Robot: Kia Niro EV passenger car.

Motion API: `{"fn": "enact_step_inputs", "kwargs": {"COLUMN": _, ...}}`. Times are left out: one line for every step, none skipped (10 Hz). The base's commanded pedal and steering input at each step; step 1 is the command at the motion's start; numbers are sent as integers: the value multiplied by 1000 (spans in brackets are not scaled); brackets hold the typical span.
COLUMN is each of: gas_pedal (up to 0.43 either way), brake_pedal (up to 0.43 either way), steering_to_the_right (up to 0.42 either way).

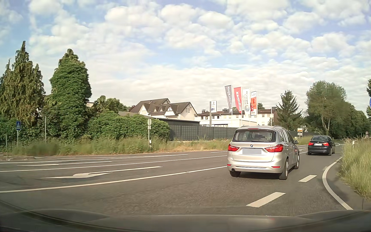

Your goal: Follow the waypoints while adhering to traffic rules and regulations

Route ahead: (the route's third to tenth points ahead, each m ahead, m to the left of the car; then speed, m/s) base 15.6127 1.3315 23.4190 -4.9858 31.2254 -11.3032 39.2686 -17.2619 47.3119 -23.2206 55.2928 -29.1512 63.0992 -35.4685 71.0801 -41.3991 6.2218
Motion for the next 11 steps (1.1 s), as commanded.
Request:
{"fn": "enact_step_inputs", "kwargs": {"gas_pedal": 130, "brake_pedal": 30, "steering_to_the_right": 241}}
{"fn": "enact_step_inputs", "kwargs": {"gas_pedal": 130, "brake_pedal": 30, "steering_to_the_right": 241}}
{"fn": "enact_step_inputs", "kwargs": {"gas_pedal": 150, "brake_pedal": 30, "steering_to_the_right": 240}}
{"fn": "enact_step_inputs", "kwargs": {"gas_pedal": 150, "brake_pedal": 30, "steering_to_the_right": 239}}
{"fn": "enact_step_inputs", "kwargs": {"gas_pedal": 150, "brake_pedal": 30, "steering_to_the_right": 232}}
{"fn": "enact_step_inputs", "kwargs": {"gas_pedal": 169, "brake_pedal": 30, "steering_to_the_right": 229}}
{"fn": "enact_step_inputs", "kwargs": {"gas_pedal": 169, "brake_pedal": 30, "steering_to_the_right": 227}}
{"fn": "enact_step_inputs", "kwargs": {"gas_pedal": 177, "brake_pedal": 30, "steering_to_the_right": 225}}
{"fn": "enact_step_inputs", "kwargs": {"gas_pedal": 189, "brake_pedal": 30, "steering_to_the_right": 220}}
{"fn": "enact_step_inputs", "kwargs": {"gas_pedal": 197, "brake_pedal": 30, "steering_to_the_right": 212}}
{"fn": "enact_step_inputs", "kwargs": {"gas_pedal": 197, "brake_pedal": 30, "steering_to_the_right": 201}}
